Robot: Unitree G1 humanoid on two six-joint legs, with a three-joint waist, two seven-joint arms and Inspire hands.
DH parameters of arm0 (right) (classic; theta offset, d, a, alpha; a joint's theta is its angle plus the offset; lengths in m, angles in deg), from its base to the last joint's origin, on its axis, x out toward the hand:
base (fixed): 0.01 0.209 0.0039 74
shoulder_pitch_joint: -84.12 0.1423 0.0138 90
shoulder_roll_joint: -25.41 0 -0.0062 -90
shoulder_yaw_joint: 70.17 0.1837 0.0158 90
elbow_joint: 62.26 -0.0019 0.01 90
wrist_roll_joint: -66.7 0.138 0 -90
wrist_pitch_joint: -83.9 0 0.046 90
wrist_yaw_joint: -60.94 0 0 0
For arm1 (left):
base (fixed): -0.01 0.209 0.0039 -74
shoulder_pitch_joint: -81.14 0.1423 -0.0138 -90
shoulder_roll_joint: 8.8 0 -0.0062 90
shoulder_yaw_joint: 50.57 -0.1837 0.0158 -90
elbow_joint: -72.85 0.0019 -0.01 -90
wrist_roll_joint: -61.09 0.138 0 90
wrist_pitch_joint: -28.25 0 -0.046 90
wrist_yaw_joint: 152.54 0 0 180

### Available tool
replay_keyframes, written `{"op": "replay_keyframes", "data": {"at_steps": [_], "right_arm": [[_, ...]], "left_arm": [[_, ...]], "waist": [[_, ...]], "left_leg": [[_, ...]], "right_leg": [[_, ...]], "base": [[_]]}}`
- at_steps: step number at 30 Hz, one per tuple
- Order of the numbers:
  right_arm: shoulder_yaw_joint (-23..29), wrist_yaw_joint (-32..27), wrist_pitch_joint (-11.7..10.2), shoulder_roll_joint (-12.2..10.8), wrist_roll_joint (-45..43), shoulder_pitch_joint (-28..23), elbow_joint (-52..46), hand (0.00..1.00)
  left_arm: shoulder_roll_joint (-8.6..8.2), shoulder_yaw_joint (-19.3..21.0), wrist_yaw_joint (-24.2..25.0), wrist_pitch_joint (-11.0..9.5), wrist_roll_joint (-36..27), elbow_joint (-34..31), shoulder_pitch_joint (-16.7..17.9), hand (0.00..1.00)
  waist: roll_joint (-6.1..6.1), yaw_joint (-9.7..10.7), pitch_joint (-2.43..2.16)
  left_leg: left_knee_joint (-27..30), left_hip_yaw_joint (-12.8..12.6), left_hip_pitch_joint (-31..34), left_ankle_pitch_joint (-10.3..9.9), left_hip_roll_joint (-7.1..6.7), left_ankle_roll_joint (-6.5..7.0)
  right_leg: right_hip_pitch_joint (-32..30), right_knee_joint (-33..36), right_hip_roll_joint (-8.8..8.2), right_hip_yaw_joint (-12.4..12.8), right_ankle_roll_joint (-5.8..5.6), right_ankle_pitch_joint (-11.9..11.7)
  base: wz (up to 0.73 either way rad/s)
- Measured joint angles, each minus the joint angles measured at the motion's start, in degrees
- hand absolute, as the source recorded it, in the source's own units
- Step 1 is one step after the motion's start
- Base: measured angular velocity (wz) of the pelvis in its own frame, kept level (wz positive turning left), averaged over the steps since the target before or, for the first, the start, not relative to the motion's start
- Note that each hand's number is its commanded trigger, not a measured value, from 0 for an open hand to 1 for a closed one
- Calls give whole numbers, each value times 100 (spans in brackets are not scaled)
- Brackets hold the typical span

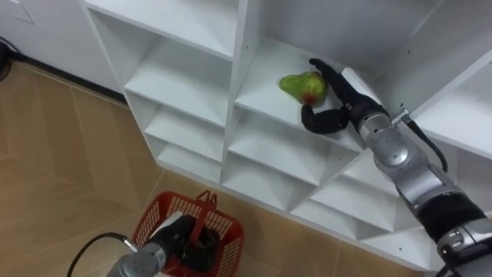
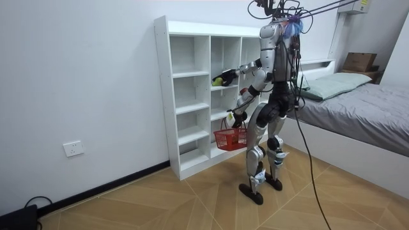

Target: Collect fruits from the closet

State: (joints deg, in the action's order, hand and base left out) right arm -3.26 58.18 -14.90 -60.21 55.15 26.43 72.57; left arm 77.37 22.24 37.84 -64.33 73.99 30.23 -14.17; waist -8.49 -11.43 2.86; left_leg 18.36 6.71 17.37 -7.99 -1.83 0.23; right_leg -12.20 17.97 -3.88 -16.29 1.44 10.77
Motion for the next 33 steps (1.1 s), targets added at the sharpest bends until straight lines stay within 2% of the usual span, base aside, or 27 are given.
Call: {"op": "replay_keyframes", "data": {"at_steps": [14, 15, 16, 18, 33], "right_arm": [[-38, -12, 2, 1, 56, 11, -18, 0], [-38, -11, 2, 1, 56, 10, -20, 14], [-37, -9, 5, -2, 56, 10, -37, 63], [-36, -6, 7, -4, 51, 10, -56, 100], [29, -285, 3, -14, 52, 154, -92, 100]], "left_arm": [[8, -1, -20, -21, -220, 9, 0, 100], [8, -1, -21, -21, -220, 9, 0, 100], [4, 0, -22, -21, -226, 9, 0, 100], [-2, 0, -24, -21, -226, 10, 0, 100], [-57, -3, -25, -34, -225, 119, 0, 100]], "waist": [[5, 0, -1], [7, 0, -2], [10, -1, -4], [18, -1, -7], [86, -26, -17]], "left_leg": [[-4, -12, -3, 4, 11, -9], [-4, -12, -3, 4, 11, -9], [-3, -12, -3, 4, 11, -9], [2, -13, -3, 4, 11, -9], [-122, -26, -153, 5, 9, -9]], "right_leg": [[0, -7, 0, 20, 7, -3], [0, -7, 0, 21, 7, -3], [0, -6, 0, 26, 8, -3], [0, -6, 1, 26, 8, -3], [97, -43, 25, 37, 4, 8]], "base": [[0], [0], [0], [0], [0]]}}
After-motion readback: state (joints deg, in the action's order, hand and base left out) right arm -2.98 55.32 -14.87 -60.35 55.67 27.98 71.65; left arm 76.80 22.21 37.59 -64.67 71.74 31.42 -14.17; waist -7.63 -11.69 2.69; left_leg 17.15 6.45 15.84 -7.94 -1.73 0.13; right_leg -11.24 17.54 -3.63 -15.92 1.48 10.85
